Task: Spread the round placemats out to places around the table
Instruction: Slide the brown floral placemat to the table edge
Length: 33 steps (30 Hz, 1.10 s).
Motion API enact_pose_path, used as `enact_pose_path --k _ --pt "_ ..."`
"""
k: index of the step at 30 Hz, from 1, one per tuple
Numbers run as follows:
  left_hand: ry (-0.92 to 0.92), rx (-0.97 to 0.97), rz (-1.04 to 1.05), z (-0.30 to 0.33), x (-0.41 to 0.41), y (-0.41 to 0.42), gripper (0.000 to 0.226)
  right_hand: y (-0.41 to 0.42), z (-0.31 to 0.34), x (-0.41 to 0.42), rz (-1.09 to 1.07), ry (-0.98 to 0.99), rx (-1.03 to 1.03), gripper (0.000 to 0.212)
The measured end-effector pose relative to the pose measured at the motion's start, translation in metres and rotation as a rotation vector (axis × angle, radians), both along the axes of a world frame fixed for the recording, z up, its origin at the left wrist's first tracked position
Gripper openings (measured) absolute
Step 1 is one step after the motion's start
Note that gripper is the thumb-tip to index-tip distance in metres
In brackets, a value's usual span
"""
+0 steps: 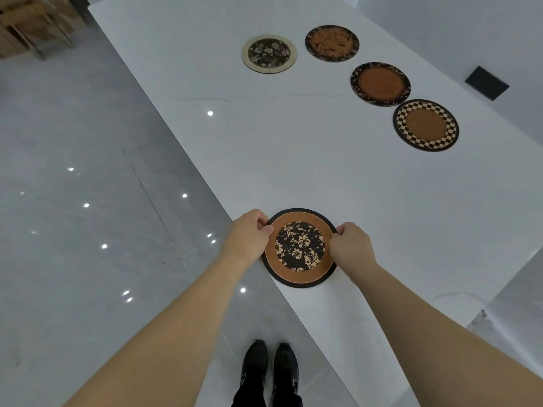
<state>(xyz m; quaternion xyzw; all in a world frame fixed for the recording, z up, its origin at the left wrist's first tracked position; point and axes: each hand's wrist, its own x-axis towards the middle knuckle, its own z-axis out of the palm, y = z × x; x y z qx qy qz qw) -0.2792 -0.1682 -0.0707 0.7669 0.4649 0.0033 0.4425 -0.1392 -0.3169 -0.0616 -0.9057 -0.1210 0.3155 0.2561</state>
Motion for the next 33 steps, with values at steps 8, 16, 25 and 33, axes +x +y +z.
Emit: enact_pose_path --k 8,16,25,33 --pt "0.046 0.167 -0.107 -0.004 -0.004 -0.003 0.008 0.004 0.0 -0.001 0.048 -0.035 -0.068 0.008" --pt "0.051 0.215 -0.166 -0.003 -0.003 -0.003 0.008 0.005 0.002 -0.002 0.088 -0.052 -0.101 0.007" --pt "0.081 0.261 -0.191 -0.006 -0.003 -0.005 0.012 0.007 0.001 -0.003 0.074 -0.053 -0.11 0.005" --pt "0.034 0.327 -0.181 -0.01 -0.008 -0.006 0.023 0.01 0.002 -0.01 0.121 -0.138 -0.189 0.007"
